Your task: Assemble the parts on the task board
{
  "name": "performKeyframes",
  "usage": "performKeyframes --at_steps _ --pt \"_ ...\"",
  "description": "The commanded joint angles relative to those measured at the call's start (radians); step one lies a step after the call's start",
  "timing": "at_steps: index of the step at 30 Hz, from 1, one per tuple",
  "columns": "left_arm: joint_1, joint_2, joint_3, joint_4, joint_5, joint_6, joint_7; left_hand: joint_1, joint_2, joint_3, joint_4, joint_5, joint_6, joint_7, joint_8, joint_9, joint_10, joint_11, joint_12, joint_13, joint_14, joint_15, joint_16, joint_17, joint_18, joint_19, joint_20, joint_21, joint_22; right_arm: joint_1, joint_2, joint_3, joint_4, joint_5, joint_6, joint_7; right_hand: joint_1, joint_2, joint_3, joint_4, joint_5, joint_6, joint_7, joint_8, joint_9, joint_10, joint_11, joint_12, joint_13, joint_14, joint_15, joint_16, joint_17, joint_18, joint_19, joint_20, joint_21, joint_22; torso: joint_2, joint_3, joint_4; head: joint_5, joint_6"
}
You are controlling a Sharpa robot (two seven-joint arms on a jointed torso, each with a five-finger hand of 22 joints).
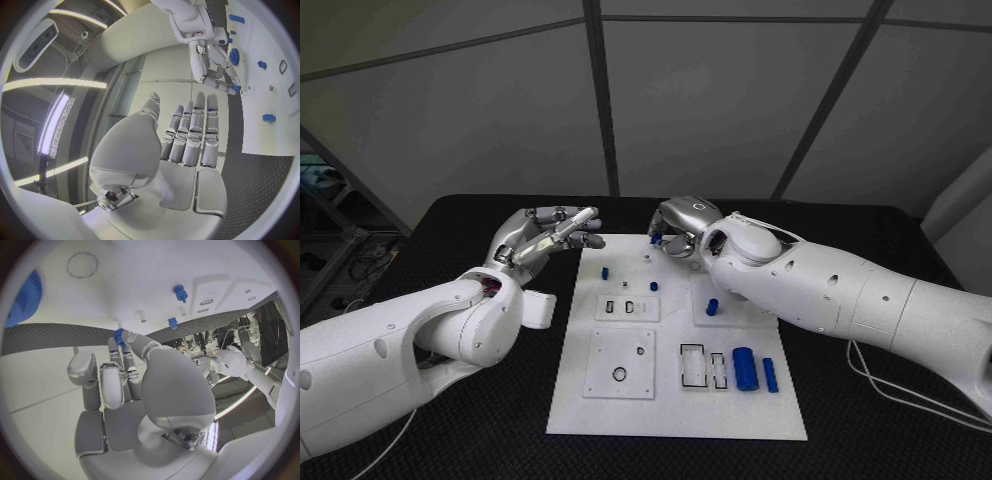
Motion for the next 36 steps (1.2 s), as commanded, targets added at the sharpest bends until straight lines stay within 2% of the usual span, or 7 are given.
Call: performKeyframes --at_steps 1,13,16,21,30,36 --pt "0.003 0.002 0.002 0.003 -0.007 0.012 0.005 -0.006 0.008 0.0 -0.007 -0.006 -0.002 0.008 -0.004 -0.001 -0.006 -0.002 -0.005 -0.001 -0.007 -0.001 -0.006 0.001 -0.003 -0.008 0.001 -0.004 -0.001 0.002 0.007 0.001 -0.01 0.0 0.015 0.008 0.003 -0.006 0.005 0.0 0.005 -0.001 0.004 -0.006 -0.001 0.018 -0.016 0.002 0.001 0.046 0.001 0.003 0.0 -0.017 -0.006 0.001 0.006 -0.001 0.0 -0.0001 0.0013 0.0 -0.002" --pt "0.006 0.004 0.002 0.005 -0.007 0.013 0.004 -0.006 0.008 0.0 -0.007 -0.006 -0.002 0.008 -0.004 -0.001 -0.006 -0.002 -0.005 -0.001 -0.007 -0.001 -0.006 0.001 -0.003 -0.008 0.001 -0.004 -0.001 0.002 0.036 0.001 -0.058 0.0 0.033 0.007 -0.001 -0.007 0.005 0.002 0.005 -0.004 0.004 -0.009 -0.001 0.016 -0.015 -0.001 0.001 0.046 0.003 0.003 -0.002 -0.017 -0.009 0.003 0.005 -0.004 0.002 0.0001 0.0018 0.004 -0.004" --pt "0.007 0.004 0.003 0.004 -0.007 0.014 0.004 -0.006 0.008 0.0 -0.007 -0.006 -0.002 0.008 -0.004 -0.001 -0.006 -0.002 -0.005 -0.001 -0.007 -0.001 -0.006 0.001 -0.003 -0.008 0.001 -0.004 -0.001 0.002 0.041 0.001 -0.064 0.0 0.039 0.008 -0.002 -0.007 0.005 0.003 0.004 -0.005 0.005 -0.01 -0.001 0.015 -0.014 -0.003 0.001 0.046 0.003 0.003 -0.003 -0.016 -0.01 0.003 0.005 -0.004 0.002 0.0005 -0.0007 0.006 -0.006" --pt "0.01 0.006 0.003 0.005 -0.007 0.014 0.003 -0.006 0.008 0.0 -0.008 -0.006 -0.002 0.008 -0.005 -0.001 -0.006 -0.002 -0.005 -0.001 -0.008 -0.001 -0.007 0.002 -0.003 -0.009 0.001 -0.004 -0.002 0.002 0.052 0.0 -0.075 0.0 0.053 0.011 -0.004 -0.008 0.005 0.004 0.004 -0.007 0.005 -0.012 -0.001 0.013 -0.013 -0.005 0.001 0.045 0.004 0.003 -0.004 -0.016 -0.013 0.004 0.004 -0.006 0.002 0.0005 0.0006 0.005 -0.009" --pt "0.013 0.006 0.003 0.003 -0.007 0.014 0.002 -0.006 0.008 0.0 -0.008 -0.006 -0.002 0.008 -0.005 -0.001 -0.006 -0.002 -0.005 -0.001 -0.008 -0.001 -0.007 0.002 -0.003 -0.009 0.001 -0.004 -0.002 0.002 0.059 0.0 -0.088 0.0 0.065 0.013 -0.015 -0.014 0.004 0.009 0.0 -0.025 0.009 -0.025 -0.004 -0.006 -0.007 -0.019 -0.002 0.043 0.009 0.002 -0.009 -0.015 -0.018 0.009 0.005 -0.007 0.002 0.0004 -0.0002 0.006 -0.012" --pt "0.014 0.005 0.003 0.002 -0.007 0.014 0.001 -0.006 0.008 0.0 -0.008 -0.006 -0.002 0.008 -0.005 -0.001 -0.006 -0.002 -0.005 -0.001 -0.008 -0.001 -0.007 0.002 -0.003 -0.009 0.001 -0.004 -0.002 0.002 0.052 0.0 -0.077 0.001 0.077 0.013 -0.015 -0.013 0.005 0.009 0.0 -0.025 0.009 -0.025 -0.004 -0.005 -0.008 -0.019 -0.001 0.043 0.009 0.002 -0.008 -0.015 -0.018 0.009 0.005 -0.007 0.002 0.0007 -0.0005 0.008 -0.014"
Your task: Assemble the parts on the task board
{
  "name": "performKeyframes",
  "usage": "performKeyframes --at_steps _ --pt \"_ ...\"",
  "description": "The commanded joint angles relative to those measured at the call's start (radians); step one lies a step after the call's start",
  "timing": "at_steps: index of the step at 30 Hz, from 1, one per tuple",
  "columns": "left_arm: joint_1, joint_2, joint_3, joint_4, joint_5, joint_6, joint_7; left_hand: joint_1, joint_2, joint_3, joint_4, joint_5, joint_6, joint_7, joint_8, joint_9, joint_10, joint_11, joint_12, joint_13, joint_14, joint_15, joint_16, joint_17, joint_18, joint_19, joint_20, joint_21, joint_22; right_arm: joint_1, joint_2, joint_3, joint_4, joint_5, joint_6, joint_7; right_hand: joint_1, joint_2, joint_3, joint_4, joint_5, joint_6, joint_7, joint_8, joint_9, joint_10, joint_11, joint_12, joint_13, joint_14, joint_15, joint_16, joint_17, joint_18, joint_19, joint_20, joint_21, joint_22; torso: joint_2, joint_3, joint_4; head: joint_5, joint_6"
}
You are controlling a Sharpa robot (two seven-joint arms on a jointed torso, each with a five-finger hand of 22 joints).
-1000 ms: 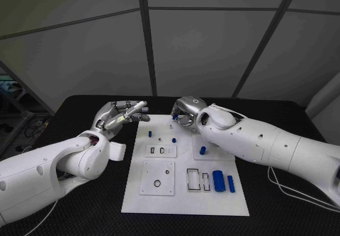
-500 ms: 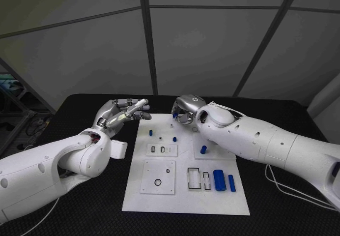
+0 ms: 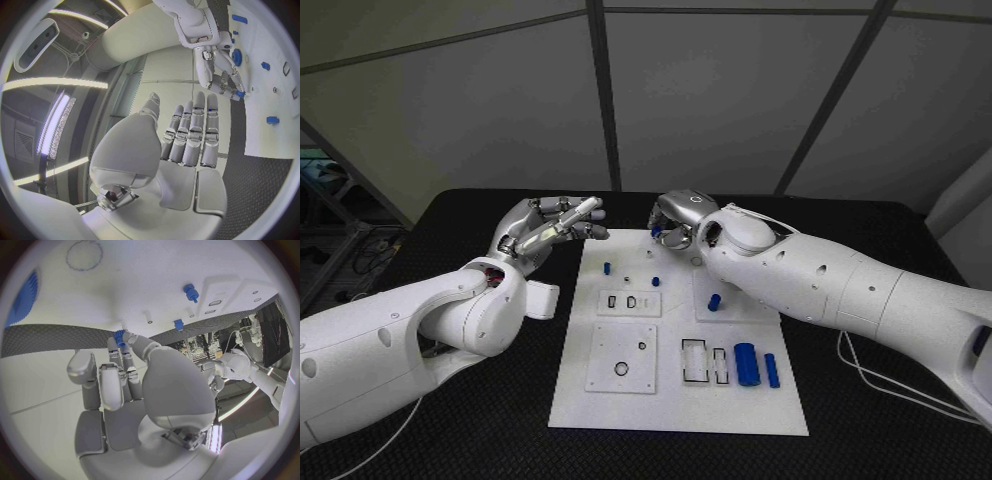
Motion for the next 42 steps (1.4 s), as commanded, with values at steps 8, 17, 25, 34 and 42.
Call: performKeyframes --at_steps 8,17,25,34,42 --pt "0.003 -0.002 0.001 0.0 -0.007 0.011 0.002 -0.002 0.004 0.0 -0.008 -0.006 0.001 0.005 -0.005 -0.001 -0.006 -0.002 -0.005 -0.001 -0.008 -0.001 -0.003 0.001 -0.003 -0.009 0.001 -0.004 -0.001 -0.005 -0.019 -0.004 0.023 -0.001 0.044 0.004 -0.002 -0.001 0.003 0.003 0.002 -0.001 0.0 -0.003 0.0 0.002 -0.005 -0.002 0.001 0.043 0.009 0.003 0.0 -0.016 -0.007 -0.001 0.006 0.001 0.0 0.0006 -0.0012 0.003 0.0" --pt "0.003 -0.003 0.001 -0.003 -0.007 0.011 0.002 -0.002 0.004 0.0 -0.008 -0.006 0.001 0.005 -0.005 -0.001 -0.006 -0.002 -0.005 -0.001 -0.008 -0.001 -0.003 0.001 -0.003 -0.009 0.001 -0.004 -0.001 -0.005 -0.025 -0.004 0.035 -0.001 0.026 0.012 -0.002 -0.002 0.003 0.003 0.003 -0.001 0.0 -0.003 0.001 0.003 -0.005 -0.002 0.002 0.043 0.009 0.002 -0.001 -0.015 -0.008 -0.001 0.005 0.0 0.001 0.0002 0.0007 0.002 0.001" --pt "0.003 -0.001 0.001 -0.005 -0.007 0.011 0.002 -0.002 0.004 0.0 -0.008 -0.006 0.001 0.005 -0.005 -0.001 -0.006 -0.002 -0.005 -0.001 -0.008 -0.001 -0.003 0.001 -0.003 -0.009 0.001 -0.004 -0.001 -0.005 -0.019 -0.004 0.03 0.0 0.026 0.014 -0.005 -0.007 0.003 0.003 0.002 -0.007 0.002 -0.008 0.0 -0.005 -0.002 -0.006 0.0 0.042 0.011 0.002 -0.002 -0.015 -0.01 0.0 0.005 -0.001 0.002 -0.0003 0.0004 0.002 0.0" --pt "0.004 -0.001 0.001 -0.006 -0.007 0.011 0.001 -0.003 0.006 -0.001 -0.009 -0.006 0.001 0.005 -0.006 -0.001 -0.008 -0.001 -0.007 -0.001 -0.009 -0.001 -0.005 0.002 -0.003 -0.011 0.002 -0.005 -0.002 -0.005 -0.014 -0.004 0.026 0.001 0.034 0.016 -0.01 -0.014 0.005 0.006 -0.002 -0.022 0.006 -0.018 -0.003 -0.025 0.003 -0.011 -0.004 0.04 0.016 0.0 -0.009 -0.013 -0.019 0.004 0.001 -0.01 0.002 -0.0009 0.0015 0.002 -0.001" --pt "0.004 0.0 0.001 -0.007 -0.007 0.012 0.0 -0.003 0.006 -0.001 -0.009 -0.006 0.001 0.005 -0.006 -0.001 -0.008 -0.001 -0.007 -0.001 -0.009 -0.001 -0.005 0.002 -0.003 -0.011 0.002 -0.005 -0.002 -0.005 -0.009 -0.004 0.017 0.001 0.05 0.008 -0.033 -0.048 0.01 0.016 -0.03 -0.127 0.032 -0.026 -0.023 -0.167 0.035 -0.011 -0.022 0.019 0.043 -0.041 -0.086 0.007 -0.089 0.027 -0.052 -0.108 0.002 -0.0005 0.0001 0.002 -0.002"
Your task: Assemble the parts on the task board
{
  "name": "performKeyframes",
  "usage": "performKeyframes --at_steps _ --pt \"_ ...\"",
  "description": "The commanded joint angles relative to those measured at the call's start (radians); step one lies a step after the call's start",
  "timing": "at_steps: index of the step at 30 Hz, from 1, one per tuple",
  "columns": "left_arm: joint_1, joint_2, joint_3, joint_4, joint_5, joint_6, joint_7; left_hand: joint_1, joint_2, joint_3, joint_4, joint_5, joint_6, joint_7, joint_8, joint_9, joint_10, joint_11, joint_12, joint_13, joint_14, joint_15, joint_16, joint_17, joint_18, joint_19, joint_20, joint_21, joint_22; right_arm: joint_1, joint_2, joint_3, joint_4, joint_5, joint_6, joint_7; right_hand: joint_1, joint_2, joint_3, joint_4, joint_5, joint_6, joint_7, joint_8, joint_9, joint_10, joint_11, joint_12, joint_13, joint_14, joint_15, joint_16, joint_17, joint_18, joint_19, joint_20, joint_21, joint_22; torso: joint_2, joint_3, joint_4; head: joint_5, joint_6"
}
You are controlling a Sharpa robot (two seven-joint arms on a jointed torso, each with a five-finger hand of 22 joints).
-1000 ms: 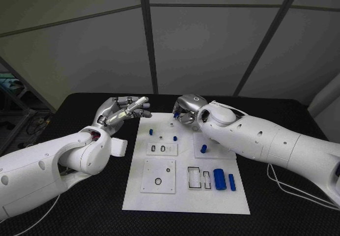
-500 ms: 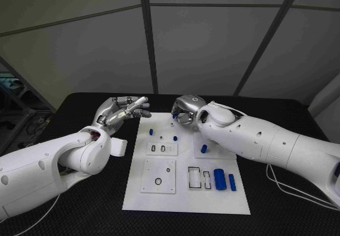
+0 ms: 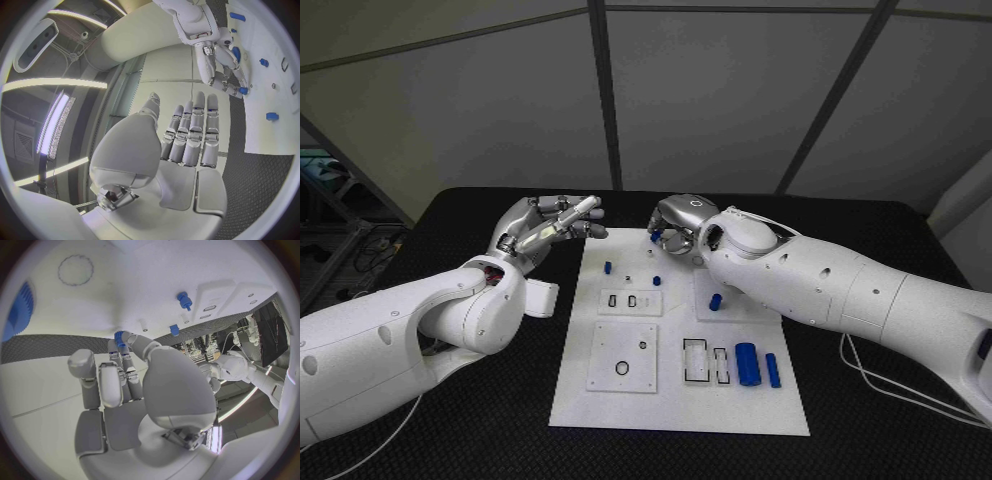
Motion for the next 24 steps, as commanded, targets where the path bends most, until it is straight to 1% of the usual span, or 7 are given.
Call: performKeyframes --at_steps 1,4,9,15,17,21,24 --pt "0.002 0.001 0.001 0.001 -0.007 0.012 0.004 -0.003 0.006 0.002 -0.007 -0.006 0.001 0.005 -0.007 -0.001 -0.008 -0.001 -0.007 -0.001 -0.009 0.0 -0.005 0.001 -0.003 -0.007 -0.002 -0.005 -0.001 0.001 0.002 0.0 -0.003 0.0 0.021 -0.001 -0.001 -0.021 -0.003 0.005 -0.016 -0.065 0.011 -0.005 -0.009 -0.074 0.017 0.0 -0.002 0.014 0.014 -0.032 -0.056 0.012 -0.044 0.012 -0.037 -0.064 0.0 0.0001 -0.0012 0.0 0.0" --pt "0.002 0.001 0.001 -0.001 -0.007 0.012 0.003 -0.003 0.006 0.002 -0.007 -0.006 0.001 0.005 -0.007 -0.001 -0.008 -0.001 -0.007 -0.001 -0.009 0.0 -0.005 0.001 -0.003 -0.007 -0.001 -0.005 -0.001 0.001 0.001 0.0 -0.004 0.0 0.012 -0.004 0.006 -0.027 -0.027 0.005 -0.027 -0.111 0.016 -0.004 -0.009 -0.15 0.026 0.002 -0.002 0.004 0.02 -0.059 -0.1 0.024 -0.086 0.019 -0.079 -0.13 0.0 0.0004 -0.0006 0.0 0.0" --pt "0.002 0.001 0.001 -0.003 -0.007 0.012 0.003 -0.003 0.006 0.002 -0.007 -0.006 0.001 0.005 -0.007 -0.001 -0.008 -0.001 -0.007 -0.001 -0.009 0.0 -0.005 0.001 -0.003 -0.007 -0.001 -0.005 -0.001 0.001 -0.016 0.0 0.021 0.0 -0.02 -0.005 0.015 -0.023 -0.043 0.007 -0.027 -0.108 0.016 0.001 -0.005 -0.158 0.026 0.015 0.001 0.003 0.021 -0.065 -0.109 0.025 -0.086 0.021 -0.087 -0.139 0.0 0.0017 -0.0017 0.001 0.001" --pt "0.003 -0.004 0.001 -0.008 -0.007 0.014 0.004 -0.003 0.006 0.002 -0.007 -0.006 0.001 0.005 -0.007 -0.001 -0.009 -0.001 -0.007 -0.001 -0.009 0.0 -0.006 0.001 -0.003 -0.008 -0.001 -0.005 -0.001 0.001 -0.101 0.001 0.128 0.023 -0.08 -0.003 0.014 -0.015 -0.043 0.016 -0.006 -0.062 0.012 0.013 0.003 -0.094 0.016 0.063 0.005 0.015 0.014 -0.047 -0.08 0.017 -0.046 0.016 -0.063 -0.098 -0.002 0.0038 -0.0074 0.0 0.005" --pt "0.003 -0.006 0.001 -0.01 -0.007 0.015 0.004 -0.003 0.007 0.002 -0.007 -0.006 0.0 0.005 -0.008 -0.001 -0.009 -0.001 -0.007 -0.001 -0.009 0.0 -0.006 0.001 -0.003 -0.008 -0.001 -0.005 -0.001 0.001 -0.145 0.001 0.176 0.046 -0.094 -0.006 0.005 -0.017 -0.041 0.024 -0.005 -0.047 0.008 0.016 0.004 -0.066 0.011 0.077 0.005 0.02 0.01 -0.037 -0.064 0.014 -0.033 0.013 -0.054 -0.083 -0.004 0.0048 -0.0123 0.002 0.007" --pt "0.003 -0.007 0.001 -0.018 -0.006 0.018 0.003 -0.003 0.007 0.002 -0.007 -0.006 0.001 0.005 -0.008 -0.001 -0.009 -0.001 -0.007 -0.001 -0.009 0.0 -0.006 0.001 -0.003 -0.008 -0.001 -0.005 -0.001 0.002 -0.24 0.031 0.267 0.12 -0.087 -0.026 -0.047 -0.037 -0.07 0.063 0.009 -0.009 0.001 0.028 0.009 0.035 -0.008 0.123 0.017 0.03 -0.002 -0.014 -0.028 0.006 -0.005 0.005 -0.036 -0.048 -0.007 0.0075 -0.0207 0.004 0.013" --pt "0.003 -0.007 0.001 -0.025 -0.006 0.02 0.002 -0.003 0.007 0.002 -0.007 -0.006 0.001 0.005 -0.008 -0.001 -0.009 -0.001 -0.007 -0.001 -0.009 0.0 -0.006 0.001 -0.003 -0.008 -0.001 -0.005 -0.001 0.003 -0.299 0.042 0.314 0.172 -0.063 -0.046 -0.067 -0.057 -0.099 0.08 0.016 -0.005 -0.013 0.028 0.009 0.116 -0.029 0.164 0.039 0.035 -0.018 0.0 -0.006 0.002 0.012 -0.006 -0.024 -0.027 -0.009 0.0103 -0.0259 0.003 0.016"
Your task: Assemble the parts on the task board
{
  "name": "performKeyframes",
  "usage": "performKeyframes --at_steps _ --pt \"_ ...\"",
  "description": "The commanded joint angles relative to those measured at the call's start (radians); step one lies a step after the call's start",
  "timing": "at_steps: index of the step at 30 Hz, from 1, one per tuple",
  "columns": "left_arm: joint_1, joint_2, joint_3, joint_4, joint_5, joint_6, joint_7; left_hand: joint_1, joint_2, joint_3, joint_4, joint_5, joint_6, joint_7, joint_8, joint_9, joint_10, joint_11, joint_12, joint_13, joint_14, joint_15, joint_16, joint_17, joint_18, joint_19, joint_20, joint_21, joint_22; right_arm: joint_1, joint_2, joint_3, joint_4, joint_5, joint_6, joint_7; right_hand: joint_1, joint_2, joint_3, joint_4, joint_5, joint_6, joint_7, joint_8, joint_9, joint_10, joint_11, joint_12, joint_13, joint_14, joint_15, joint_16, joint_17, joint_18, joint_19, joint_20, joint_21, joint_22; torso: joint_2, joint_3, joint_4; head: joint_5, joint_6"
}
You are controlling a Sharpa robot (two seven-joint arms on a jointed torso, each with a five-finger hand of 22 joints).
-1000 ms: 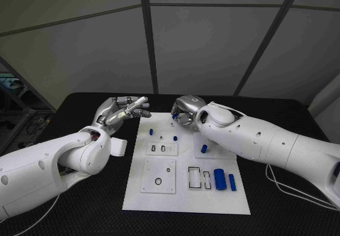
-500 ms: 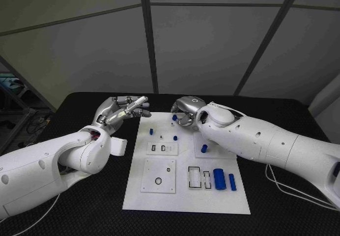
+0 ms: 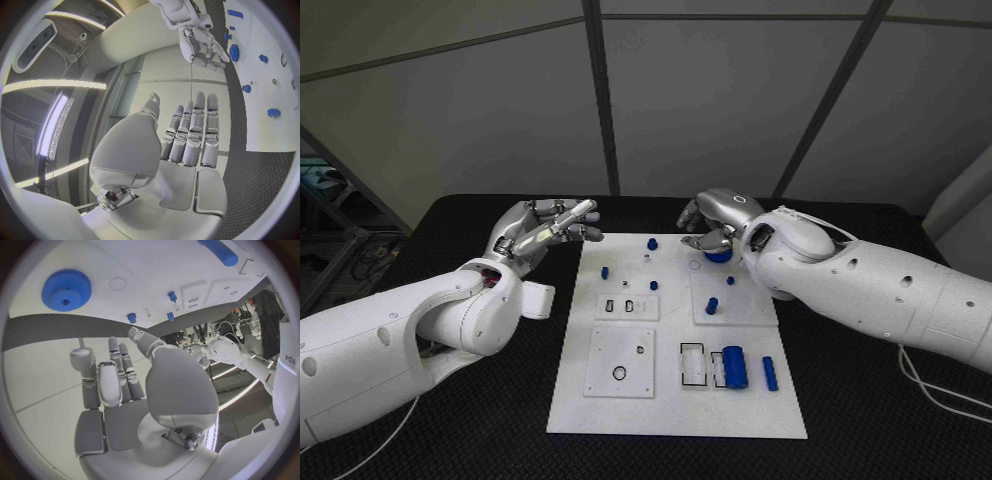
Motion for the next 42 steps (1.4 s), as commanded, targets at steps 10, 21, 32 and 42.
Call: performKeyframes --at_steps 10,21,32,42 --pt "0.002 0.008 0.001 -0.018 -0.006 0.02 0.001 -0.003 0.008 -0.001 -0.005 -0.006 0.001 0.004 -0.004 -0.001 -0.008 -0.002 -0.002 -0.001 -0.009 0.0 -0.006 0.002 -0.002 -0.008 -0.001 -0.005 -0.002 0.001 -0.141 0.015 0.067 0.214 0.139 -0.104 0.024 -0.023 -0.236 0.088 0.045 -0.039 -0.043 0.031 0.001 0.103 -0.052 0.446 0.402 0.06 -0.048 0.094 0.165 -0.036 0.09 -0.047 0.06 0.109 -0.005 0.0081 -0.0232 -0.006 0.009" --pt "0.001 0.017 0.001 -0.029 -0.006 0.023 0.001 -0.003 0.009 -0.001 -0.006 -0.006 0.003 0.003 -0.004 -0.001 -0.007 -0.002 -0.001 0.0 -0.008 -0.001 -0.006 0.003 -0.002 -0.009 -0.001 -0.006 -0.002 0.001 -0.103 0.016 0.01 0.209 0.193 -0.125 0.103 0.002 -0.348 0.211 0.054 -0.116 -0.02 0.092 0.005 0.101 -0.03 0.94 0.95 0.077 -0.028 0.151 0.281 -0.045 0.119 -0.028 0.091 0.163 -0.003 0.0069 -0.0207 -0.012 0.002" --pt "0.001 0.022 0.001 -0.032 -0.006 0.026 0.001 -0.003 0.009 -0.001 -0.006 -0.006 0.003 0.003 -0.004 0.0 -0.007 -0.002 -0.001 0.0 -0.008 -0.001 -0.006 0.003 -0.002 -0.009 -0.001 -0.006 -0.002 0.001 -0.051 0.016 -0.053 0.203 0.202 -0.127 0.126 0.009 -0.355 0.237 0.066 -0.139 -0.015 0.106 0.003 0.12 -0.025 0.999 1.02 0.082 -0.023 0.164 0.311 -0.049 0.129 -0.022 0.102 0.183 -0.003 0.0068 -0.0182 -0.011 -0.004" --pt "0.001 0.022 0.001 -0.032 -0.006 0.025 0.001 -0.003 0.009 -0.001 -0.006 -0.006 0.003 0.003 -0.004 0.0 -0.007 -0.002 -0.001 0.0 -0.008 -0.001 -0.006 0.003 -0.002 -0.009 -0.001 -0.006 -0.002 0.0 -0.021 0.016 -0.09 0.202 0.228 -0.125 0.136 0.016 -0.354 0.242 0.08 -0.142 -0.013 0.115 0.003 0.132 -0.023 1.028 1.053 0.084 -0.021 0.169 0.322 -0.05 0.133 -0.02 0.107 0.191 -0.002 0.0076 -0.0197 -0.008 -0.006"
